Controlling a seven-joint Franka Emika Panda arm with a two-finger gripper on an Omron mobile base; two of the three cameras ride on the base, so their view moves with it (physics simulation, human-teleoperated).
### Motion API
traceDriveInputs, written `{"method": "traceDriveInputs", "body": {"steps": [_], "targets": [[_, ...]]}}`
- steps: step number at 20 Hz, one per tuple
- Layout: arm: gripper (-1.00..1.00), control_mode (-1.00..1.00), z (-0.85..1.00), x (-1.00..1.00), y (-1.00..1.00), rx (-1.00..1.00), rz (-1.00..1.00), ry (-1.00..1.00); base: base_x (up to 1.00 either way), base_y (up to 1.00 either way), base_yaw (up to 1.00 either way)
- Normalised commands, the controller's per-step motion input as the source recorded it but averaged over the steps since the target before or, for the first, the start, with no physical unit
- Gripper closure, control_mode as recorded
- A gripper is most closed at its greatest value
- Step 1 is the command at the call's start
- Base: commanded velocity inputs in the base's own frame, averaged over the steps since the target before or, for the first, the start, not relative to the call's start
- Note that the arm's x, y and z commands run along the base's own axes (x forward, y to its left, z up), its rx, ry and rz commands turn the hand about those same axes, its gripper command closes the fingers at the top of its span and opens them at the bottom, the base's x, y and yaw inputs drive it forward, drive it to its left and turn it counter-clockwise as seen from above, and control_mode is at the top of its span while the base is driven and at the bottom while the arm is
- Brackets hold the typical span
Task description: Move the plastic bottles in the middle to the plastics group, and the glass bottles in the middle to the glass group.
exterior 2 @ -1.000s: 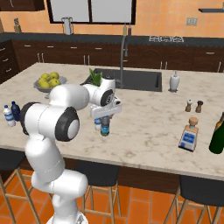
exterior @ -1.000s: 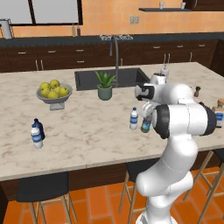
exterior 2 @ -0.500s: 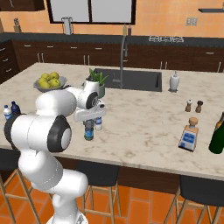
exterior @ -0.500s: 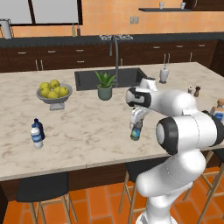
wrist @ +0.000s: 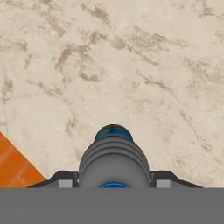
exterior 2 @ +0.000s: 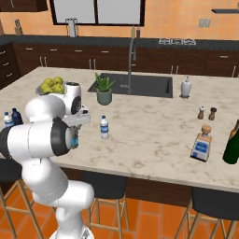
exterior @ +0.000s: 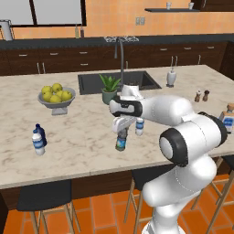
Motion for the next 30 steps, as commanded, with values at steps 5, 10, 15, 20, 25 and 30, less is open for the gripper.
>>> {"method": "traceDriveInputs", "body": {"steps": [5, 10, 15, 20, 25, 30], "targets": [[1.0, -1.0, 0.0, 0.14, 1.0, 0.0, 0.0, 0.0, 0.0, 0.0, 0.0], [1.0, -1.0, -0.01, 0.29, 1.0, 0.0, 0.0, 0.04, 0.0, 0.0, 0.0], [1.0, -1.0, -0.01, 0.35, 1.0, 0.0, -0.02, 0.01, 0.0, 0.0, 0.0], [1.0, -1.0, -0.02, 0.34, 1.0, -0.07, -0.08, -0.02, 0.0, 0.0, 0.0], [1.0, -1.0, -0.01, 0.32, 0.62, 0.07, -0.03, 0.16, 0.0, 0.0, 0.0], [1.0, -1.0, -0.17, 0.07, 0.49, 0.17, 0.0, 0.02, 0.0, 0.0, 0.0]]}}
